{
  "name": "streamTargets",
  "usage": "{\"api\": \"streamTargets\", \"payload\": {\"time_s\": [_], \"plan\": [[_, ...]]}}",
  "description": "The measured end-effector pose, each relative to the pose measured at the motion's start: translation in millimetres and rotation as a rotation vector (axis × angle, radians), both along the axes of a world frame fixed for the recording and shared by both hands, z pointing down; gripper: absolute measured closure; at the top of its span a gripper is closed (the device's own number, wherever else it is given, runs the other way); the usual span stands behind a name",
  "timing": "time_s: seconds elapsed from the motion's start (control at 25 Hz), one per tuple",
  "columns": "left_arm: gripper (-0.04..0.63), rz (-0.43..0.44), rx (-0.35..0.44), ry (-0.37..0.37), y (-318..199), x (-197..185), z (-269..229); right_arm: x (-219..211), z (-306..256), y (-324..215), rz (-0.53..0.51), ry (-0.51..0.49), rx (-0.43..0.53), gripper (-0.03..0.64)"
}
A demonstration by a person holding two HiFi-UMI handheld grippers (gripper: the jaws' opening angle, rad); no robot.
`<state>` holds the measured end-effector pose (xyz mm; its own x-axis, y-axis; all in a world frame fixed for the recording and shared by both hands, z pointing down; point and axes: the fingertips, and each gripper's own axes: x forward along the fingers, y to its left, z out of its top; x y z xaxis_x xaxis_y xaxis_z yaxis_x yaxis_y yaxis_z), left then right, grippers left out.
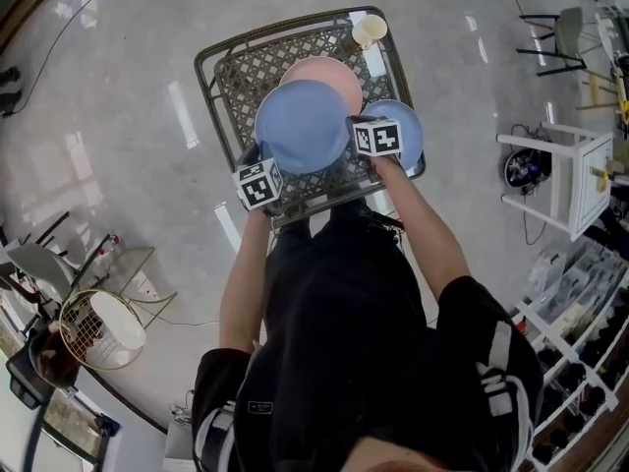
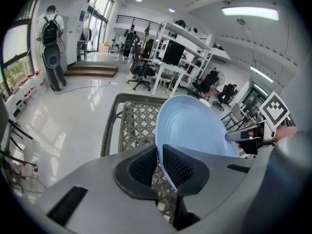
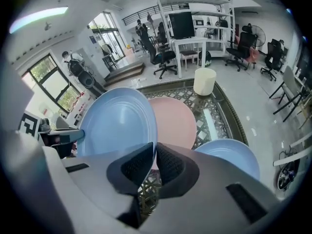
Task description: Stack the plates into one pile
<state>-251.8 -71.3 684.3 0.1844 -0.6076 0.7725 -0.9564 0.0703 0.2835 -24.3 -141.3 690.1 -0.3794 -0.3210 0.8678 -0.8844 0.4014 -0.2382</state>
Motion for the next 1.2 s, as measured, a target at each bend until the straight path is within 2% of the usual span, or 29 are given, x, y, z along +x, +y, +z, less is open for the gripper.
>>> {"api": "streamTargets", "payload": {"time_s": [0.32,0.6,0.84,1.04,1.2], "plan": [[0.548,-0.01,-0.051,-0.022,-54,37,23,40,19,-47,0.017,-0.008,-0.055,0.592],[0.551,-0.059,-0.152,-0.037,-81,58,58,59,46,-82,-0.003,-0.011,-0.109,0.592],[0.552,-0.082,-0.193,-0.071,-87,43,72,45,61,-89,-0.025,-0.02,-0.134,0.591],[0.554,-0.095,-0.224,-0.115,-96,62,84,64,75,-97,-0.057,-0.03,-0.143,0.591],[0.552,-0.095,-0.222,-0.151,-97,58,87,59,76,-95,-0.071,-0.024,-0.12,0.575]]}}
